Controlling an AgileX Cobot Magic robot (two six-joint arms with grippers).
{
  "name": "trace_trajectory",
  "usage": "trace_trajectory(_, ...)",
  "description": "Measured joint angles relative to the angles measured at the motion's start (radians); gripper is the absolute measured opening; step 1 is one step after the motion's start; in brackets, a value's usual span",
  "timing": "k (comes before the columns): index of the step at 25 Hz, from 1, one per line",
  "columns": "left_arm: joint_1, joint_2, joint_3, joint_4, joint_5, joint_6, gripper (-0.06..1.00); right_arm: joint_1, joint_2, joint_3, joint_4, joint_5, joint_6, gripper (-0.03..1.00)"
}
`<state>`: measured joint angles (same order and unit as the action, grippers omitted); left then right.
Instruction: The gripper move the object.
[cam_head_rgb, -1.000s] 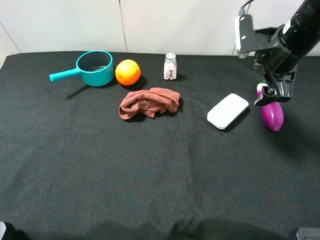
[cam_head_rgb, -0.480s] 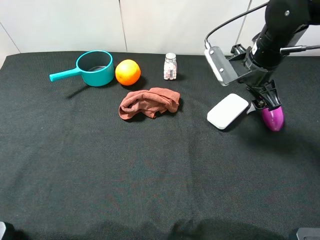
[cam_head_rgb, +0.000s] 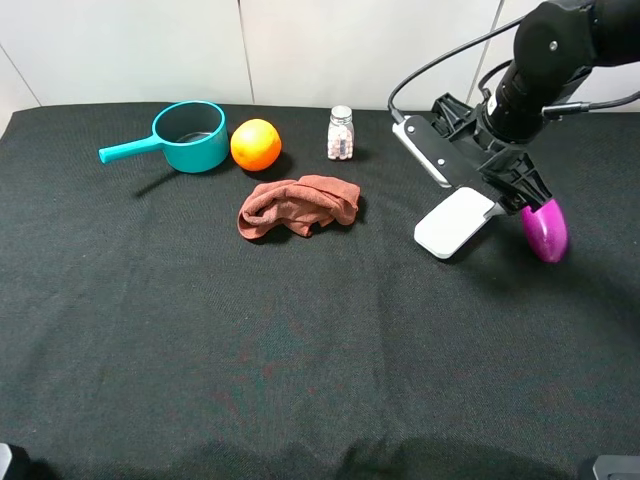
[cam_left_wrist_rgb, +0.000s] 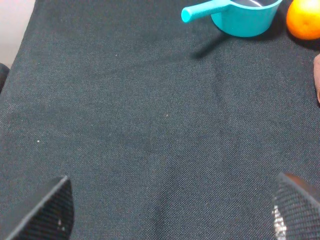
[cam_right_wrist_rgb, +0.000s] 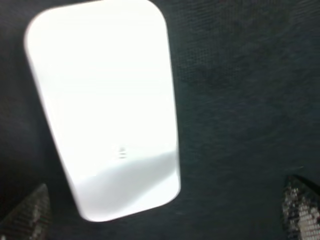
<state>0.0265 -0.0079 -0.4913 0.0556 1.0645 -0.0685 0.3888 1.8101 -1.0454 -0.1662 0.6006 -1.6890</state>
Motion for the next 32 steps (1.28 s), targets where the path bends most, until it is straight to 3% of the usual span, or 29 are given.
trace_trajectory(5,0.0,0.0,0.0,0.0,0.0,0.0,0.83,0.0,0.071,-0.003,0.0,-0.033,-0.032,0.69)
trace_trajectory(32,0.0,0.0,0.0,0.0,0.0,0.0,0.83,-0.022,0.143,-0.003,-0.004,0.007,-0.037,0.69)
